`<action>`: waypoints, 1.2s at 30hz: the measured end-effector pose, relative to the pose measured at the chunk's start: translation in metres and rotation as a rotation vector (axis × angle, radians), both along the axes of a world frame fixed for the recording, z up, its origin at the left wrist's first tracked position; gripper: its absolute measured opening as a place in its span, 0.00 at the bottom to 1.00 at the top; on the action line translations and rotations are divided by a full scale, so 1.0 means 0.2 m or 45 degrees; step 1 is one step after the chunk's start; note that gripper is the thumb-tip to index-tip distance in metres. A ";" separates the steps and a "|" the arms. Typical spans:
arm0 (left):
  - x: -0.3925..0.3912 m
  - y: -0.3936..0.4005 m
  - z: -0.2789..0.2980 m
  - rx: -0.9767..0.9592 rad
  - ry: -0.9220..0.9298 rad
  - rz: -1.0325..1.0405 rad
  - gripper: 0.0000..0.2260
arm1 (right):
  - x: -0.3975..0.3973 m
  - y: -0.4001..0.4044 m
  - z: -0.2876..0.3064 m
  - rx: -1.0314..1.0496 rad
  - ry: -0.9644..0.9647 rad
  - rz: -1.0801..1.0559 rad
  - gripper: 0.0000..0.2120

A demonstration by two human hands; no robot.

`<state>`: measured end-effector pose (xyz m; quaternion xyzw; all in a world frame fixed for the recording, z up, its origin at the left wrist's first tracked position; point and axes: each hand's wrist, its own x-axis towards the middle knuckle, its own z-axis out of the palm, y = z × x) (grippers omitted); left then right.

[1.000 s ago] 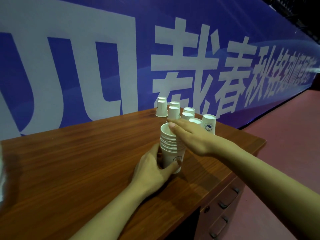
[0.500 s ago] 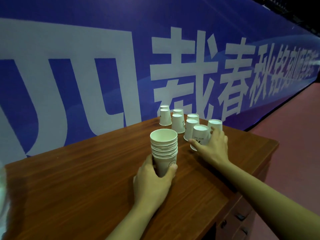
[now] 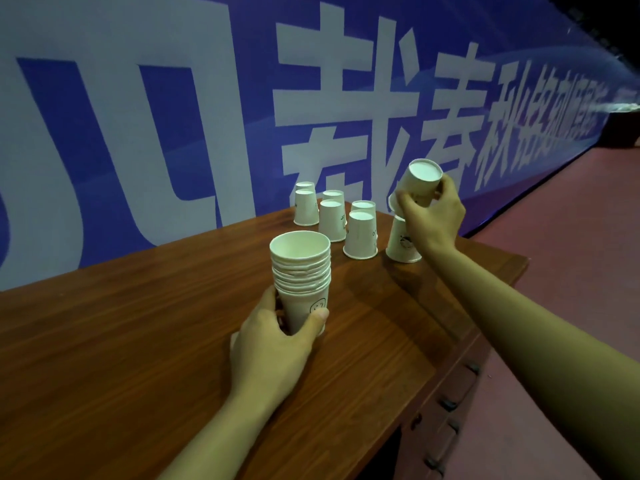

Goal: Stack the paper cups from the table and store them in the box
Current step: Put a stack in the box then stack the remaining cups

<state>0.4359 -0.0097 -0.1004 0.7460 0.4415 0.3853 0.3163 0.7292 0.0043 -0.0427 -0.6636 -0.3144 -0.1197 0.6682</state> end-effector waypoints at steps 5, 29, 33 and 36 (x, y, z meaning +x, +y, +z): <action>0.00 0.00 0.01 -0.040 0.011 0.028 0.19 | 0.10 0.04 -0.05 -0.348 0.066 0.055 0.28; 0.01 0.02 -0.02 0.003 0.035 0.054 0.18 | -0.07 0.26 0.02 -0.361 -0.077 0.248 0.30; 0.01 0.03 -0.02 0.017 0.045 0.048 0.21 | -0.03 0.34 -0.16 -0.881 -0.063 0.336 0.33; 0.01 0.04 -0.04 0.033 0.069 0.075 0.25 | -0.04 0.32 -0.30 -0.994 -0.112 0.251 0.33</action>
